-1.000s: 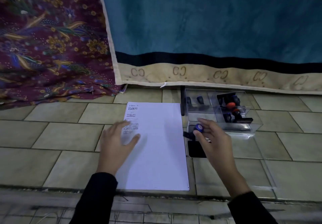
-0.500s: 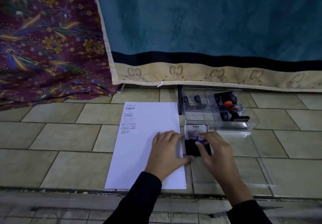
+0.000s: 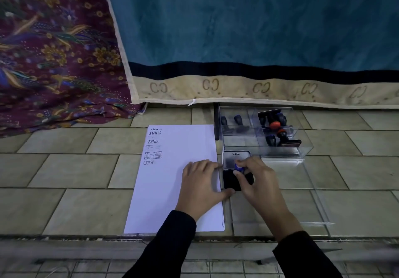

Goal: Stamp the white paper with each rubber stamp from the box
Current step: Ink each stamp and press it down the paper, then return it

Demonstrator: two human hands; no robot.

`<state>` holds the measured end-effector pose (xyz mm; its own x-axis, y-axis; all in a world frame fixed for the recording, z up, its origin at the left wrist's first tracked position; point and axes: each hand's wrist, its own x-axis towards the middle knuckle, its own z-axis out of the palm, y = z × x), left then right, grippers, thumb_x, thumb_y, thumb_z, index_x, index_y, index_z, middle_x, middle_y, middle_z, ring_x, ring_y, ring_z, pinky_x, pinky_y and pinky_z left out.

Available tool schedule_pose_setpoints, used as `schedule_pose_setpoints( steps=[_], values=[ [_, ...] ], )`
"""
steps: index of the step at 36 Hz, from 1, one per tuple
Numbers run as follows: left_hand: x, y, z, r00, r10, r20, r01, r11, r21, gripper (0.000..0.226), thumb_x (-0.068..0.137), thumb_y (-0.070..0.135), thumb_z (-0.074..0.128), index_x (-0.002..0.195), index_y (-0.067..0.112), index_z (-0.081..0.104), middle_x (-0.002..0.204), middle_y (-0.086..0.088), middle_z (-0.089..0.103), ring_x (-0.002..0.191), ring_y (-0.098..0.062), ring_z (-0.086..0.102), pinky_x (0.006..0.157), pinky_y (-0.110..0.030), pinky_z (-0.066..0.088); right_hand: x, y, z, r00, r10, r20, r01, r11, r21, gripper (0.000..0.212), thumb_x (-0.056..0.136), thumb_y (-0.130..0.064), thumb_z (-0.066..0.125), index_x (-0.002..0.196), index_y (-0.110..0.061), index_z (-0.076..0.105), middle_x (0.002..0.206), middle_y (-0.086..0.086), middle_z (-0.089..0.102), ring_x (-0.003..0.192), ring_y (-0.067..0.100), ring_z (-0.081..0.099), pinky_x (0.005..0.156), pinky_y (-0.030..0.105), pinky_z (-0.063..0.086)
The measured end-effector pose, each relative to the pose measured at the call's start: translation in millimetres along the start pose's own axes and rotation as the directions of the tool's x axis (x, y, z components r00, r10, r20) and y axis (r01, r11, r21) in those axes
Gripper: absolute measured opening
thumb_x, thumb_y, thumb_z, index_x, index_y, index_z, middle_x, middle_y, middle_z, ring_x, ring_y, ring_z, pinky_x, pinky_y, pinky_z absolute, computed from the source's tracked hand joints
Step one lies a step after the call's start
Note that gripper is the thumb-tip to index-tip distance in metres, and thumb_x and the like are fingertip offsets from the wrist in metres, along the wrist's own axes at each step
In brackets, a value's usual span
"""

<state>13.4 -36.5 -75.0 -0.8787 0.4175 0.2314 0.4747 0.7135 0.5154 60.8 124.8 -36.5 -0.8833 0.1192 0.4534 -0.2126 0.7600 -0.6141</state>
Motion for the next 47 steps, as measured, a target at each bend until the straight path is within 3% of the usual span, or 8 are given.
schedule_pose_setpoints(
  steps=[5, 9, 13, 17, 20, 26, 36, 47],
  values=[
    [3, 2, -13, 1.0, -0.011, 0.004, 0.012, 0.998, -0.065, 0.076, 0.063, 0.084, 0.052, 0.119, 0.032, 0.057, 0.118, 0.02, 0.055, 0.117, -0.004, 0.045, 0.106, -0.031, 0.026, -12, -1, -3, 1.0, -0.021, 0.0, 0.021, 1.0, -0.02, 0.021, 0.074, 0.001, 0.075, 0.09, -0.008, 0.065, 0.085, -0.001, 0.062, 0.074, 0.012, 0.061, 0.068, 0.023, 0.05],
    [3, -13, -45, 0.975, -0.083, -0.207, 0.042, 0.98, -0.196, 0.06, 0.076, 0.073, 0.051, 0.114, 0.028, 0.063, 0.116, 0.022, 0.055, 0.12, -0.005, 0.047, 0.108, -0.041, 0.033, -7, -4, -7, 0.999, -0.004, 0.044, 0.006, 0.999, -0.041, 0.021, 0.076, -0.002, 0.075, 0.093, -0.01, 0.066, 0.086, -0.005, 0.06, 0.072, 0.012, 0.062, 0.069, 0.017, 0.048],
    [-7, -63, -83, 0.915, -0.196, -0.352, 0.133, 0.972, -0.194, 0.05, 0.082, 0.058, 0.051, 0.112, 0.021, 0.065, 0.114, 0.007, 0.064, 0.112, -0.02, 0.058, 0.1, -0.051, 0.042, 2, -16, -5, 0.999, 0.052, 0.007, -0.053, 0.998, 0.046, 0.02, 0.079, -0.01, 0.073, 0.096, -0.017, 0.065, 0.088, -0.008, 0.063, 0.075, 0.002, 0.064, 0.069, 0.019, 0.053],
    [-30, -111, -97, 0.922, -0.284, -0.261, 0.305, 0.951, 0.043, 0.066, 0.076, 0.07, 0.046, 0.123, 0.025, 0.057, 0.13, 0.004, 0.057, 0.13, -0.02, 0.045, 0.11, -0.047, 0.028, 22, -50, 24, 0.999, 0.02, 0.036, -0.026, 0.985, 0.172, 0.017, 0.081, -0.015, 0.072, 0.096, -0.018, 0.065, 0.088, -0.007, 0.064, 0.076, -0.002, 0.063, 0.067, 0.004, 0.045],
    [-44, -129, -94, 0.92, -0.323, -0.221, 0.355, 0.926, 0.124, 0.08, 0.07, 0.079, 0.043, 0.129, 0.027, 0.052, 0.139, 0.004, 0.051, 0.136, -0.017, 0.036, 0.113, -0.043, 0.02, 38, -77, 57, 0.99, -0.054, 0.13, 0.019, 0.967, 0.255, 0.016, 0.082, -0.011, 0.069, 0.097, -0.011, 0.064, 0.092, 0.001, 0.063, 0.075, 0.007, 0.064, 0.074, 0.017, 0.051],
    [-52, -136, -86, 0.917, -0.339, -0.212, 0.374, 0.915, 0.153, 0.08, 0.066, 0.083, 0.044, 0.125, 0.03, 0.056, 0.143, 0.008, 0.046, 0.134, -0.013, 0.038, 0.115, -0.045, 0.017, 55, -107, 112, 0.953, -0.111, 0.282, 0.046, 0.973, 0.227, 0.017, 0.087, -0.013, 0.063, 0.103, -0.007, 0.061, 0.098, 0.009, 0.061, 0.084, 0.023, 0.061, 0.08, 0.036, 0.051],
    [-51, -139, -85, 0.921, -0.325, -0.216, 0.364, 0.914, 0.177, 0.072, 0.065, 0.08, 0.044, 0.116, 0.032, 0.06, 0.142, 0.009, 0.047, 0.134, -0.011, 0.037, 0.114, -0.041, 0.015, 58, -120, 143, 0.929, -0.108, 0.355, 0.043, 0.982, 0.184, 0.01, 0.09, -0.013, 0.058, 0.098, -0.006, 0.056, 0.097, 0.009, 0.057, 0.085, 0.024, 0.055, 0.072, 0.033, 0.048],
    [-49, -135, -87, 0.923, -0.32, -0.215, 0.361, 0.914, 0.184, 0.074, 0.062, 0.072, 0.045, 0.117, 0.026, 0.06, 0.141, 0.006, 0.048, 0.133, -0.015, 0.04, 0.114, -0.045, 0.017, 57, -129, 148, 0.909, -0.134, 0.394, 0.113, 0.991, 0.075, 0.01, 0.089, -0.006, 0.053, 0.096, 0.0, 0.057, 0.098, 0.015, 0.056, 0.09, 0.031, 0.054, 0.075, 0.044, 0.048]
  ],
)
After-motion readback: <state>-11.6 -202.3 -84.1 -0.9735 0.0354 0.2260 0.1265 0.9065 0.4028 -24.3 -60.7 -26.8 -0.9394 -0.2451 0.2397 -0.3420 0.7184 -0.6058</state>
